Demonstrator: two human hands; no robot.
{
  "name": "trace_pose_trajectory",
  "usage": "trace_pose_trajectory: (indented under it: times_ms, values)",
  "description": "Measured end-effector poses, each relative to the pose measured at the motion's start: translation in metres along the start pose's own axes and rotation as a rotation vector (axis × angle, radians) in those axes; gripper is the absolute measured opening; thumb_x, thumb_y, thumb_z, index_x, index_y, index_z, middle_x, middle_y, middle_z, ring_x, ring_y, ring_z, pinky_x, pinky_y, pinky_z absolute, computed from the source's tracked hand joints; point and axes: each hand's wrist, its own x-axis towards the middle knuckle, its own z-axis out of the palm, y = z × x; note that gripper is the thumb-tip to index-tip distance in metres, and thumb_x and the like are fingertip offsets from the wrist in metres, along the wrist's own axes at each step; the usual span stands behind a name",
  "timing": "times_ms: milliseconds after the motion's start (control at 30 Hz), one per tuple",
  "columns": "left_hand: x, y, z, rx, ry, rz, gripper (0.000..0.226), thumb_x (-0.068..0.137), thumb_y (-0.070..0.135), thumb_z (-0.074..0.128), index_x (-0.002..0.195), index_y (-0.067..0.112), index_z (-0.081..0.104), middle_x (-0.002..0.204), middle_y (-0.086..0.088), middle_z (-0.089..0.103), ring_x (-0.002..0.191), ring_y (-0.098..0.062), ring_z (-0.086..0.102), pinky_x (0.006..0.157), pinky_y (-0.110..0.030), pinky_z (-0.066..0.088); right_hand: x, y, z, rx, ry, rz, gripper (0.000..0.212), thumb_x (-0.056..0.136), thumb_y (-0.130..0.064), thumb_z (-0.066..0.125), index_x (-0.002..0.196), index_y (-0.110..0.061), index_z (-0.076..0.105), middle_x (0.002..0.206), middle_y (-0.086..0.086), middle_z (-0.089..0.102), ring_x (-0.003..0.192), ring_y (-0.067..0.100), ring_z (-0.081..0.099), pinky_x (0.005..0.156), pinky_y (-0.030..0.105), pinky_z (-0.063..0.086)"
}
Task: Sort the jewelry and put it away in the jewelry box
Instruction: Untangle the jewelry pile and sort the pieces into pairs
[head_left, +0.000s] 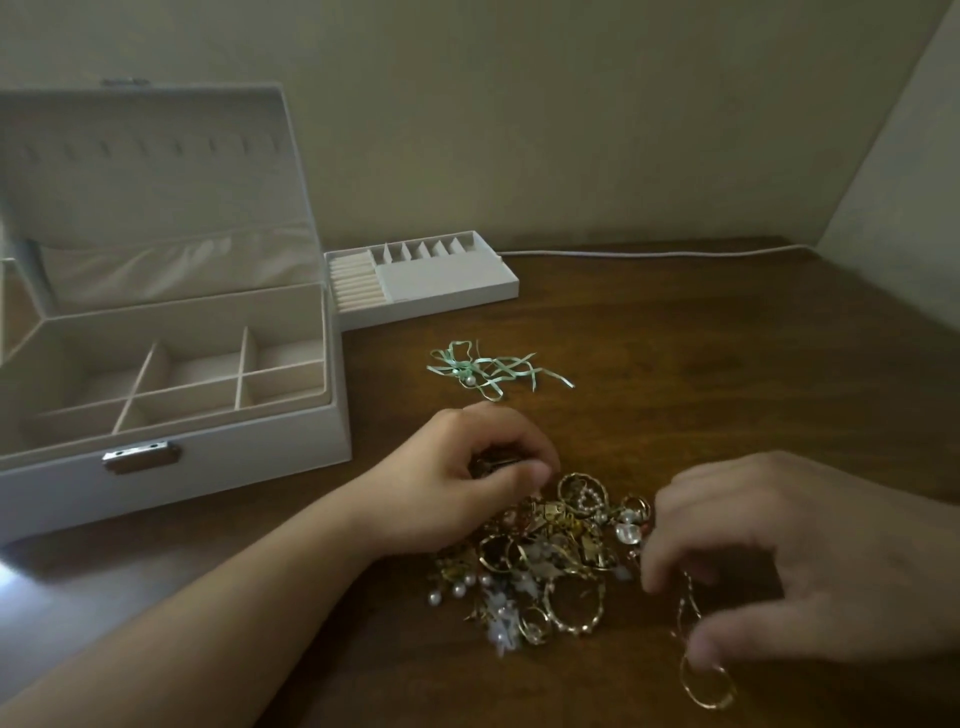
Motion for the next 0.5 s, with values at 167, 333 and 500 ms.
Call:
trace_pose_trajectory:
  times_ms: [167, 333, 500]
  values:
    - [0.002, -0.003, -0.003, -0.268, 0.194, -0.052, 0.036, 0.099, 0.026, 0.039, 0.108, 0.014, 0.072, 0.105, 0.0, 0.073, 0.102, -0.014, 0.066, 0.091, -0.026, 0.049, -0.014, 0.031, 0.021, -0.055, -0.018, 0.123, 0.027, 0.084, -0.068, 0.058, 0.101, -0.047, 0.061, 0.092, -0.033, 0.051, 0.088, -0.013, 0.052, 0.065, 0.007, 0.042]
    - [0.003, -0.006, -0.002, -0.257, 0.197, -0.059, 0.039, 0.1, 0.033, 0.038, 0.11, 0.015, 0.071, 0.104, 0.0, 0.072, 0.103, -0.016, 0.066, 0.09, -0.024, 0.049, -0.023, 0.041, 0.024, 0.077, 0.196, 0.145, 0.006, 0.094, -0.043, 0.061, 0.095, -0.039, 0.065, 0.107, -0.024, 0.058, 0.098, 0.0, 0.062, 0.075, 0.015, 0.049]
    - [-0.001, 0.002, 0.002, 0.043, -0.063, 0.008, 0.05, 0.101, 0.056, 0.031, 0.133, 0.031, 0.06, 0.139, 0.021, 0.055, 0.134, 0.004, 0.044, 0.112, -0.03, 0.036, 0.019, 0.104, -0.001, 0.238, 0.618, 0.543, 0.014, 0.092, -0.025, 0.06, 0.081, -0.03, 0.067, 0.101, -0.011, 0.073, 0.082, -0.005, 0.067, 0.064, 0.009, 0.05]
